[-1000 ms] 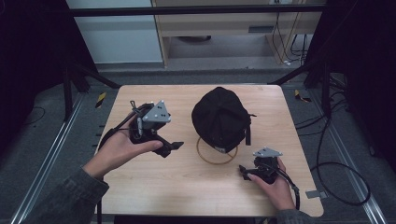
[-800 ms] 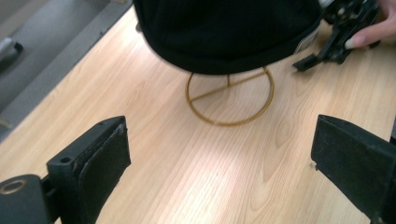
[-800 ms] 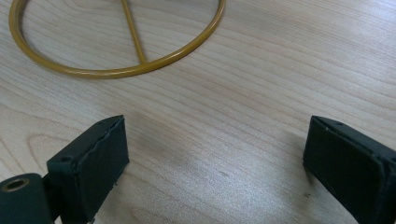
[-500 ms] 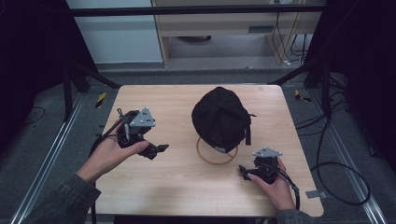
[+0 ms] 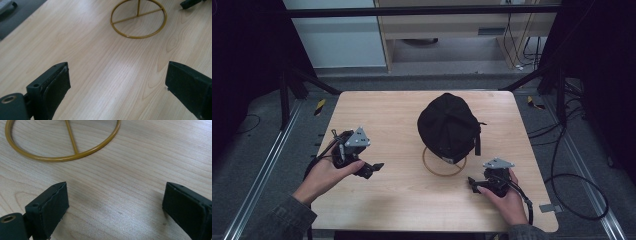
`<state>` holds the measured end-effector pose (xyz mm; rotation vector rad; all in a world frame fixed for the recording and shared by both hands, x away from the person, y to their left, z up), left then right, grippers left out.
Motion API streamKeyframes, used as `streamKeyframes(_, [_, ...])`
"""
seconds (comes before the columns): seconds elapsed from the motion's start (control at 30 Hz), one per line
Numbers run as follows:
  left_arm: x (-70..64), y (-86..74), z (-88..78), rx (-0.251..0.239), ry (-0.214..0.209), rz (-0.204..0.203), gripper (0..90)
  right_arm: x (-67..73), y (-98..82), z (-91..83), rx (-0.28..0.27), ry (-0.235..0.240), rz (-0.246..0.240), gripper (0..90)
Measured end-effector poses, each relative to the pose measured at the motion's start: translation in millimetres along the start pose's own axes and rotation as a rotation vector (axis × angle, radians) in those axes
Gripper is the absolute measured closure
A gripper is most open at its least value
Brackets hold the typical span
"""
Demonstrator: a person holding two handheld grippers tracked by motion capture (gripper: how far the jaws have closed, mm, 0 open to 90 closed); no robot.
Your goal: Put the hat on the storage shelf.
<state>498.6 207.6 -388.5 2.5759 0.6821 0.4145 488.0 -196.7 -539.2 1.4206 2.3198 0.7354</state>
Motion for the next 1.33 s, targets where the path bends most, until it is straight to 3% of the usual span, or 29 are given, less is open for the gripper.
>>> streamKeyframes(0.13, [0.4,-13.0,5.9,-0.008,-0.016,-0.036,4.9,0.1,-0.1,-0.1,0.000,0.000,0.000,6.8])
streamKeyframes(0.4, [2.2,-45.4,23.8,0.042,-0.025,-0.075,4.5,0.0,-0.3,-0.2,0.001,-0.001,0.000,6.8])
streamKeyframes(0.63, [4.4,-73.4,39.3,0.057,-0.052,-0.139,4.1,0.1,-0.3,-0.2,0.001,-0.001,0.001,6.8])
streamKeyframes(0.9, [8.6,-114.7,68.9,0.083,-0.034,-0.220,4.3,0.1,-0.3,-0.3,0.000,-0.002,0.000,6.8])
streamKeyframes(1.13, [10.8,-140.4,87.1,0.057,-0.039,-0.285,4.1,0.0,-0.3,-0.2,0.000,-0.002,0.000,6.8])
streamKeyframes(1.33, [9.6,-143.5,90.2,0.012,-0.019,-0.275,0.0,0.1,-0.4,-0.3,0.000,-0.002,0.000,6.8])
Point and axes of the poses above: each handheld gripper's, and its own axes: z roughly forward along the jaws, y roughly out of its top, x roughly to its left, the point moved 4 cm from there along z, roughly forward along the jaws, and after that the axes turned 12 degrees about x, right-handed, at the moved point
